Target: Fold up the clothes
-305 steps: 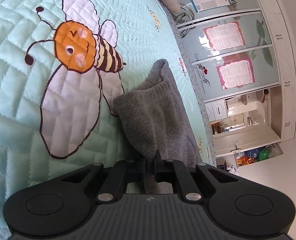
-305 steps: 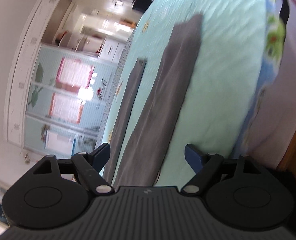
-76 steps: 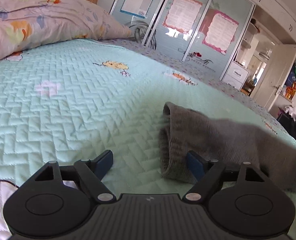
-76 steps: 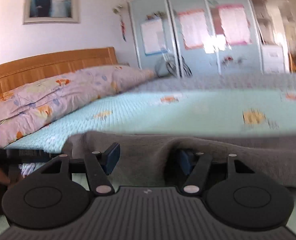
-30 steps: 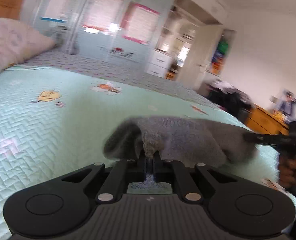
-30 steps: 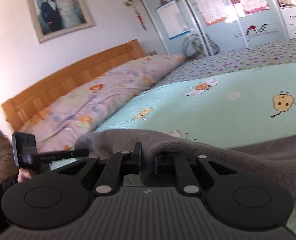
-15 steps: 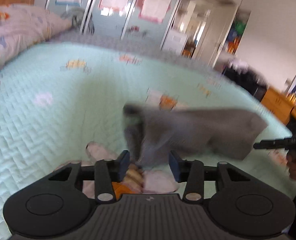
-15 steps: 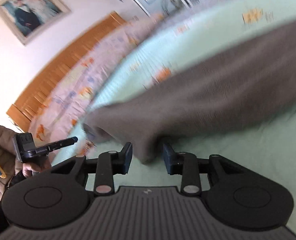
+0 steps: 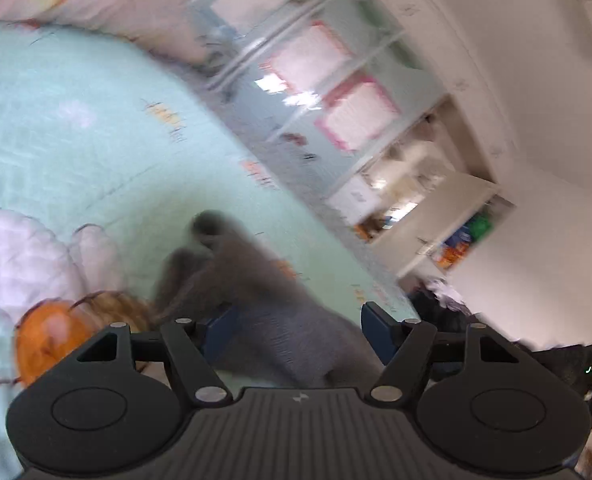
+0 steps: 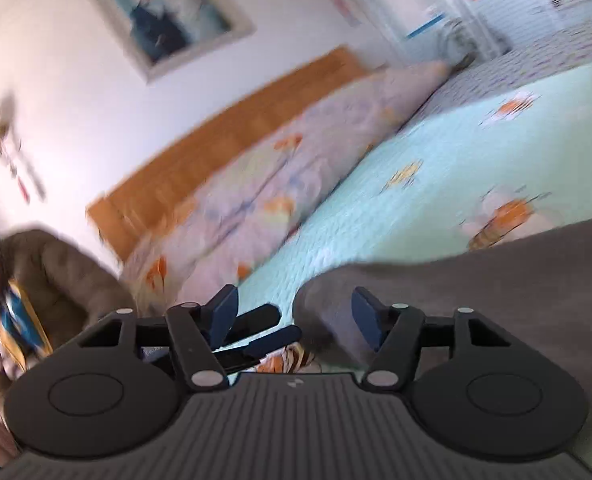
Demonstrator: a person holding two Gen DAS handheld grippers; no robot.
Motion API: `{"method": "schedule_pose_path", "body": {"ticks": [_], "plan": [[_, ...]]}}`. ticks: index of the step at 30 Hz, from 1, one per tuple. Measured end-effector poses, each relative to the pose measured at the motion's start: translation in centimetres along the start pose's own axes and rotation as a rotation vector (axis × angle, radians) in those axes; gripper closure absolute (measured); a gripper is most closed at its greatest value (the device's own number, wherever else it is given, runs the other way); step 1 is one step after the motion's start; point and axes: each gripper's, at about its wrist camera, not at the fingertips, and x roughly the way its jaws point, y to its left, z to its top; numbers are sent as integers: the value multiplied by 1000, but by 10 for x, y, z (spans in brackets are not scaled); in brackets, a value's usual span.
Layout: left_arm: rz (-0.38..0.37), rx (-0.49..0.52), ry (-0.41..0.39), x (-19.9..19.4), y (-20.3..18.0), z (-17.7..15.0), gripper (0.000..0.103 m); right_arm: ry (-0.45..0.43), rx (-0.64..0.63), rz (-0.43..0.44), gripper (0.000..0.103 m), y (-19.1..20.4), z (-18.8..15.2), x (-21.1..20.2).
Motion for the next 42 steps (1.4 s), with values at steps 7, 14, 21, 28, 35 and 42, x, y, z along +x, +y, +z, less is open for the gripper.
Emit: {"method": "schedule_pose_path", "body": {"ticks": [7,14,21,28,35,42], "plan": [[56,-82,-26,-8,25,3,32,-39,262,-63,72,-70,20,37],[-34,-260,-86,-18,57,11,32,-72,330,43,41,-55,3,5],[-5,-182,-72,-25,54,17,32,-52,175,-90,43,-24,-7,9],[56,281,65,6,16,36,32,30,99,-206,41,-5,-58,-41],[31,472,227,49,5,47,33,46,117,-267,41,-18,-109,-62],[63,725,126,28,-43,7,32,22,86,-237,39,-16,-110,-57]]}}
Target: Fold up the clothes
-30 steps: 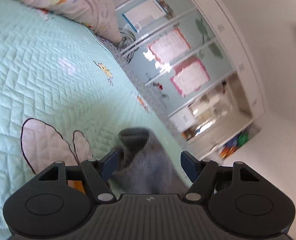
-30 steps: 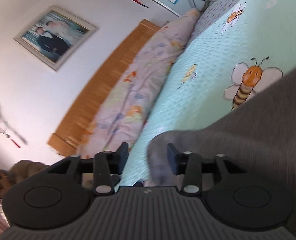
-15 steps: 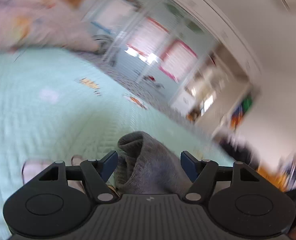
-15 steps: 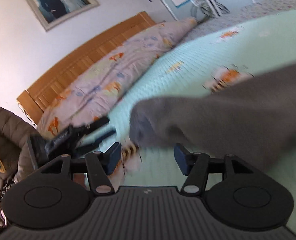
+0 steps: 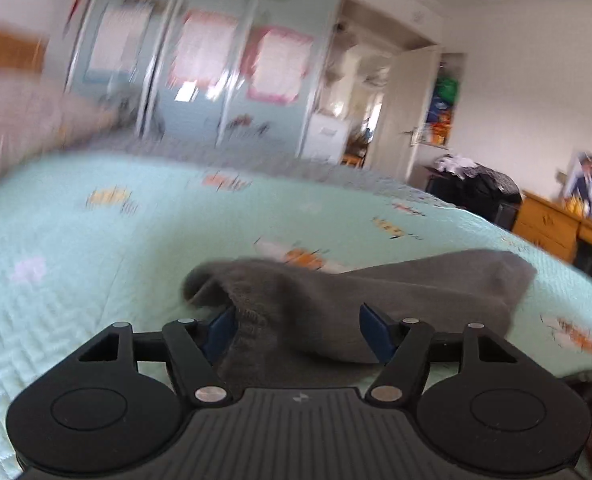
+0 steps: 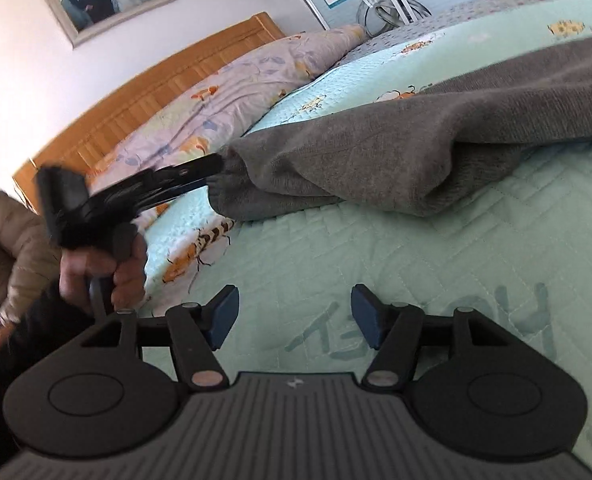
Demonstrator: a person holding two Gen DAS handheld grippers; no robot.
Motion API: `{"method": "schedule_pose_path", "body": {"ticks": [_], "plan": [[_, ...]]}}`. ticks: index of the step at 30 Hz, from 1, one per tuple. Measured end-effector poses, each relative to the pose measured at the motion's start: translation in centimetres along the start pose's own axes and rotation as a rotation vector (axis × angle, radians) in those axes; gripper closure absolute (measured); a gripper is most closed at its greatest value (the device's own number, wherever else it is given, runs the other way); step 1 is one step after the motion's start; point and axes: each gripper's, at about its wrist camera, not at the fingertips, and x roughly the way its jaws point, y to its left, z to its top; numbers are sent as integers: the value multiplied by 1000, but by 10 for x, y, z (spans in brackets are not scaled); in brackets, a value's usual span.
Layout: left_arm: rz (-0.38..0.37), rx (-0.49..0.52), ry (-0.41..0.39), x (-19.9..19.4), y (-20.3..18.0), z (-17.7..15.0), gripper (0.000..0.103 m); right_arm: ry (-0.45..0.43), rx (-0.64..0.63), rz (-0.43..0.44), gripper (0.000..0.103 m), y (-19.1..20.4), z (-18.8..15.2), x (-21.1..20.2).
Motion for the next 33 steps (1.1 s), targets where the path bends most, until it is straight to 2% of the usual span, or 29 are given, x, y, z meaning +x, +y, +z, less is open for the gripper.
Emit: {"method": "schedule_pose_path", "body": {"ticks": [2,3,7,12,16,19,20,23,24,25,26,28,29,31,33], "plan": [[35,125,9,-4,-23,-7,32,-7,32,23,39,-7,2,3],[28,150,17,-8,-30,-13,31,-7,36,28,39,-8,3,2],[-10,178,13,-15,-34,-20,28,-3,19,19,39,-4,5,7],[-11,207,-10,-20,-36,-21,28,-1,36,25,39,-5,8,10],[16,291,5,-9,-49,-25,26,1,50,30,39,-7,8,11],[9,282,0,-10,-49,-24,26,17,90,7,39,-3,13,12],[12,285,-3,-11,-50,-25,26,33,123,-1,37,2,21,13],[30,316,-3,-10,-56,-27,26,36,110,89,38,34,60,17],[37,332,-2,-8,-59,-27,24,8,25,94,38,55,77,19],[47,349,1,-7,-62,-28,24,0,-68,83,30,76,95,25],[59,366,3,-6,-65,-29,23,14,-161,36,16,97,110,36],[88,403,9,-3,-72,-32,21,91,-346,-125,4,137,135,73],[104,422,13,-2,-76,-33,20,157,-417,-219,4,152,144,100],[130,456,23,1,-82,-36,18,248,-505,-344,4,170,151,145],[151,490,35,4,-88,-39,18,270,-592,-405,4,184,145,176]]}}
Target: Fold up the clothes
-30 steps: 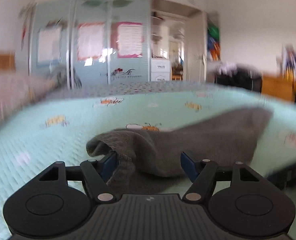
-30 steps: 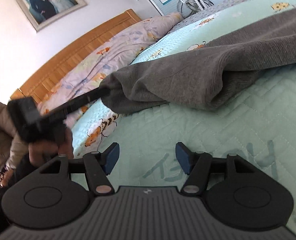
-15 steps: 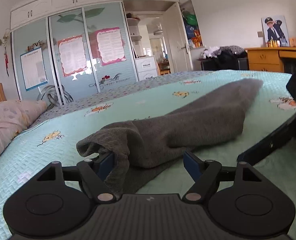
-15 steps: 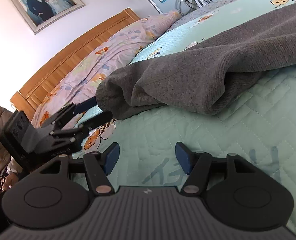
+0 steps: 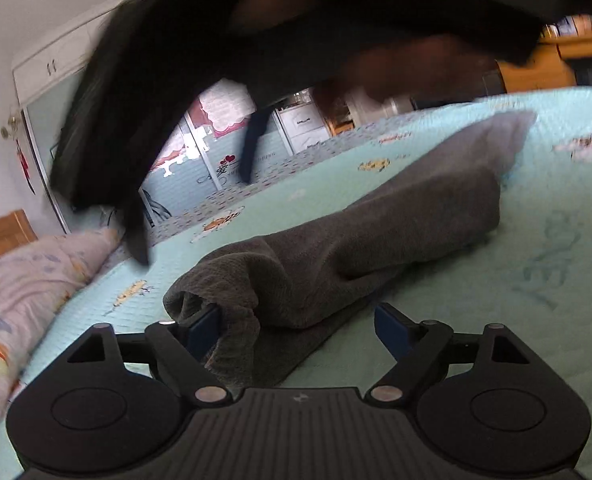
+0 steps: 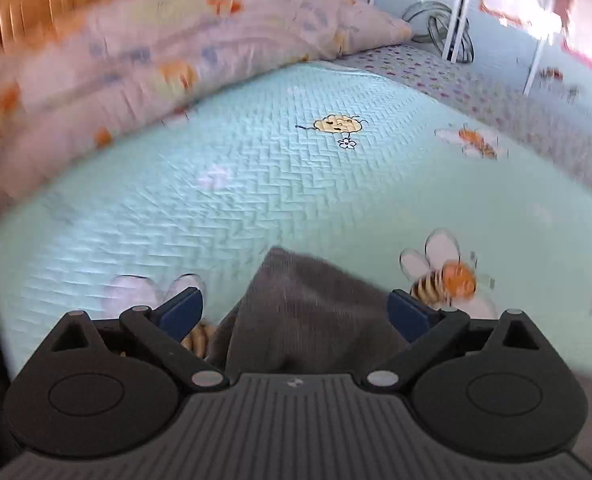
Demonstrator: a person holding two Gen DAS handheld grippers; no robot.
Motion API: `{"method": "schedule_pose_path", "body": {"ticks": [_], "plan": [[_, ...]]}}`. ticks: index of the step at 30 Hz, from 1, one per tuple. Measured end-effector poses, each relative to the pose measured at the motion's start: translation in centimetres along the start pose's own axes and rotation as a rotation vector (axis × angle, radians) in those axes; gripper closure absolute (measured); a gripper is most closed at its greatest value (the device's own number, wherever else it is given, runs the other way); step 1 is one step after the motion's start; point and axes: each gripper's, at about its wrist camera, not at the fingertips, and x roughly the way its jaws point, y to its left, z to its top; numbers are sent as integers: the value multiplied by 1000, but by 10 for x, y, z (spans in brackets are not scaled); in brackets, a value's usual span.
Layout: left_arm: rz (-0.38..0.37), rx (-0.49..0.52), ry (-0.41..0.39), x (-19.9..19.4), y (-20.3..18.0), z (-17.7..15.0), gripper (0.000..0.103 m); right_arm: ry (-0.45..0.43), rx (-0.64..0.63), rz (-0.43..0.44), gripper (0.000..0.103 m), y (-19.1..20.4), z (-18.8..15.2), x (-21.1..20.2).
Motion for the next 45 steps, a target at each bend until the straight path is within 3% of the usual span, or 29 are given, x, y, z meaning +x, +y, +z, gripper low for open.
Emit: {"method": "schedule_pose_path", "body": {"ticks": [4,6,7,8,9,11,14,19,25,28,31,34,39,43,45], "plan": [[-17,38,12,2,-6,1,21,6,-228,-165,5,39,-5,36],[-10,50,12,1,-8,1,15,34,-274,-230,13,42,-9,50],[-17,41,12,1,-6,1,15,59,-268,-243,32,38,-9,56],[-26,31,12,1,-5,0,15,96,-247,-227,43,32,-11,61],[-27,24,16,2,-4,0,15,116,-221,-194,46,25,-12,62],[-22,15,16,2,-2,0,13,111,-189,-165,69,19,-12,56],[-12,1,8,0,0,-1,7,56,-115,-154,74,11,-9,35],[-16,-49,-4,-1,8,-4,7,-21,148,-32,77,-25,-23,9],[79,-161,-41,-6,37,-4,7,-156,284,-20,79,-34,-48,-11],[86,-67,-124,-12,34,-1,7,-222,290,14,79,-26,-60,-30],[78,93,-138,-4,26,0,7,-279,256,25,79,-15,-70,-47],[2,167,-137,10,29,-1,10,-319,234,23,79,-8,-76,-58],[-186,131,-140,14,39,4,22,-339,227,11,79,-7,-77,-62],[-339,98,-84,11,45,2,55,-355,206,-13,79,-12,-64,-63],[-391,86,-56,9,47,-1,61,-365,176,-21,80,-12,-54,-66]]}}
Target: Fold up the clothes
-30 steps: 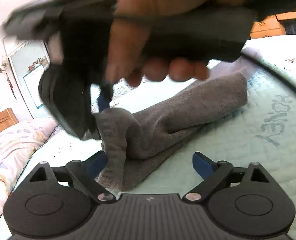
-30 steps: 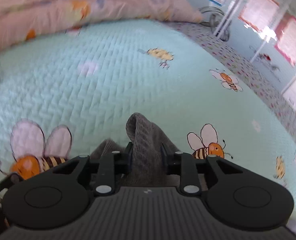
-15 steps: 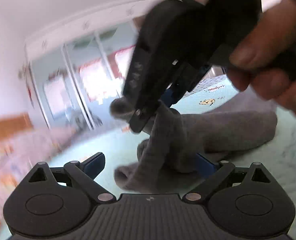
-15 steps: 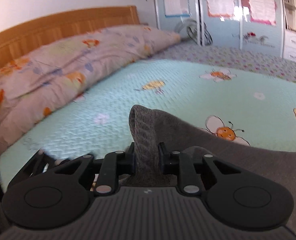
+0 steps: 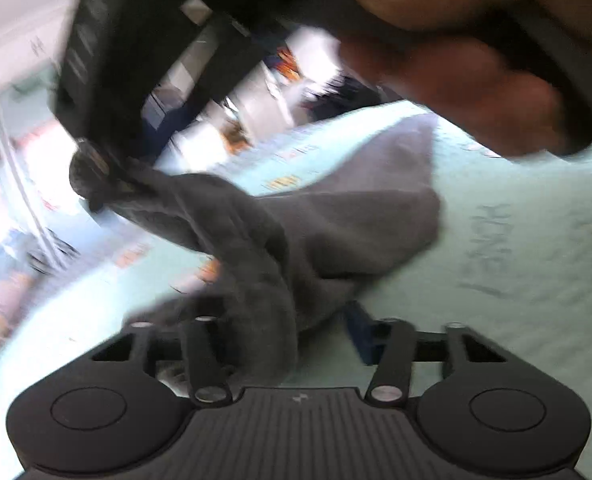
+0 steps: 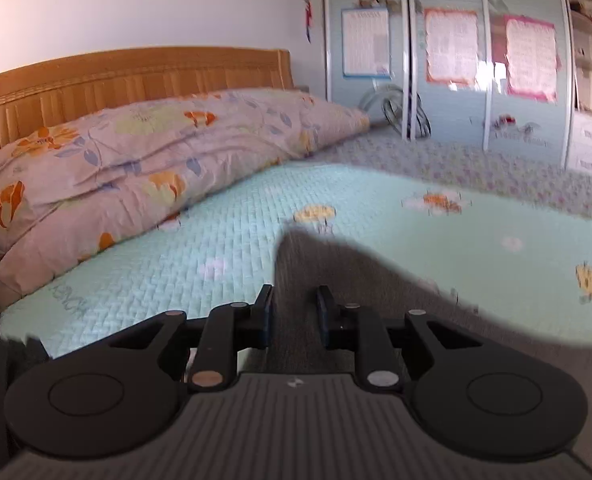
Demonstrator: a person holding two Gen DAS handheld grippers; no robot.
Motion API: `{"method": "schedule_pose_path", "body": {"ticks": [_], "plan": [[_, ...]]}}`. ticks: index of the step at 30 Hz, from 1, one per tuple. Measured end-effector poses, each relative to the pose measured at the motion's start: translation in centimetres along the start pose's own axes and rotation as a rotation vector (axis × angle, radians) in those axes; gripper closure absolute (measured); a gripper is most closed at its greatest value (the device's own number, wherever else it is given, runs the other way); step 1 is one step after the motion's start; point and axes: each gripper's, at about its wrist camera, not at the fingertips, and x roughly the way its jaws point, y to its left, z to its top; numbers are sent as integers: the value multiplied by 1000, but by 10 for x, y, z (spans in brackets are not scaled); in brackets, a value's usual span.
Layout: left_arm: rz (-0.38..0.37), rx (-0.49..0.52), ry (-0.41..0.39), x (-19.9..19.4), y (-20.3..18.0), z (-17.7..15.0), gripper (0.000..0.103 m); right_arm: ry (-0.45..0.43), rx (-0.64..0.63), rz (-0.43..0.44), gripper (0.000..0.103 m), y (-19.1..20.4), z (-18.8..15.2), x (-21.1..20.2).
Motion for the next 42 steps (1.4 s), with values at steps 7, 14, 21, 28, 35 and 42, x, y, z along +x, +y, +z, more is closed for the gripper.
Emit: {"method": "schedule_pose_path", "body": {"ticks": [7,14,21,28,35,42], "plan": [[-26,-36,23,3,8,-11,82,139,-19,4,81,5,14,30],[60,-46,22,0,-1,-11,82,221,-62,16,82,19,0,31],[125,49,79,12,-24,-7,64,298,-176,-17,82,30,-20,18],[134,61,100,15,-26,-6,64,251,-390,-85,80,55,-33,9],[141,76,98,14,-29,-8,64,127,-616,-160,55,80,-26,0],[160,112,95,12,-35,-11,63,244,-683,-31,61,88,2,17]]}}
